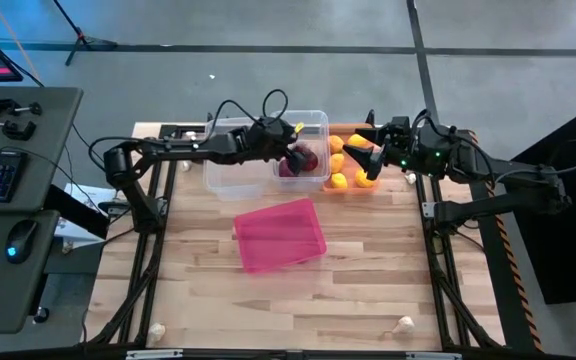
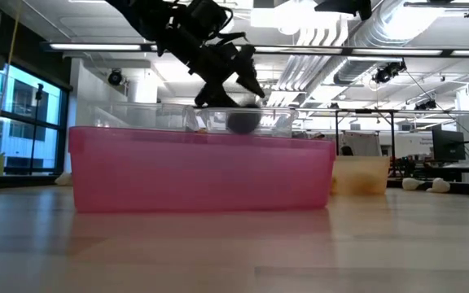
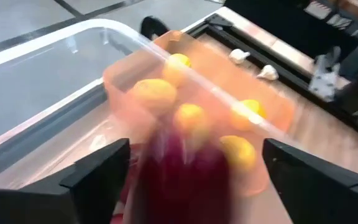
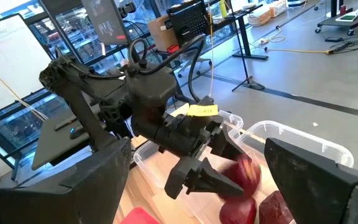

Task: Sort produce into baskets
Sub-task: Put the red apple into then right transparent bin, then put the white garlic into the pink bin

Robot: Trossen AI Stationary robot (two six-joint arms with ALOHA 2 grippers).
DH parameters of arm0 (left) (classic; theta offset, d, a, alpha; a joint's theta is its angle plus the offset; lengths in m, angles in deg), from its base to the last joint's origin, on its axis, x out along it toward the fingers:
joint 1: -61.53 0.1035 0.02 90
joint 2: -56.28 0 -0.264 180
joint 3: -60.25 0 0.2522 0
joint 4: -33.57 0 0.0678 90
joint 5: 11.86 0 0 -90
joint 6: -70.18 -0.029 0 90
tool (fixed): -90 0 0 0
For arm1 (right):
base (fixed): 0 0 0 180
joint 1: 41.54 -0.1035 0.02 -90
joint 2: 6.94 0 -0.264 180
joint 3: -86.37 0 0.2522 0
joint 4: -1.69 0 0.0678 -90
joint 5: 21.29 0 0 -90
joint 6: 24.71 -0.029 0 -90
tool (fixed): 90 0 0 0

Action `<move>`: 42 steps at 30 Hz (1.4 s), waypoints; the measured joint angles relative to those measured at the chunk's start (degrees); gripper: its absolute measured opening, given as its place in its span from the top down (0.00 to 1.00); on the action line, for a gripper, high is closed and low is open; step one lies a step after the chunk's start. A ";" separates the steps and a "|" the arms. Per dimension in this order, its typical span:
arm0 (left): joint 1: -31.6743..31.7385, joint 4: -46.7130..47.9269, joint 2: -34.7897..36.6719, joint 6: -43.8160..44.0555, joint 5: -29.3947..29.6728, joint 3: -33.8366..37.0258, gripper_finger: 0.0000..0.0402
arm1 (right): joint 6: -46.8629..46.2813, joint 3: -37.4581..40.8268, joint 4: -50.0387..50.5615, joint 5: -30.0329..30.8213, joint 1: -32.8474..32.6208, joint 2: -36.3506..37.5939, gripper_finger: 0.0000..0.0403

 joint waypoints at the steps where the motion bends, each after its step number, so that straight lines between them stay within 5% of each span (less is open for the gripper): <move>1: 0.14 0.00 -0.02 0.00 -1.05 -0.50 0.09 | 0.00 0.00 0.00 0.02 0.00 0.00 0.11; 4: 0.18 -0.05 0.00 -1.09 -2.75 -2.26 0.02 | 0.00 0.00 0.00 0.00 0.00 0.00 0.11; 13: 0.44 9.34 4.82 -5.62 -10.85 -11.45 0.02 | -0.95 0.00 -4.43 -1.38 0.00 0.24 0.11; 20: 0.20 19.81 18.59 -11.57 -7.80 -11.09 0.02 | -14.33 0.00 2.86 -23.39 -1.56 0.46 0.11; 26: 0.35 19.37 29.66 -10.50 -0.99 -8.12 0.02 | -29.07 0.00 23.88 -26.23 -14.82 -3.81 0.11; 33: 0.40 19.62 34.47 -10.00 2.51 -6.55 0.02 | -47.21 0.00 42.11 -32.44 -35.57 -14.31 0.11; 42: 0.40 19.55 32.97 -10.49 2.60 -6.51 0.02 | -71.78 0.00 37.83 -45.27 -49.91 -30.10 0.11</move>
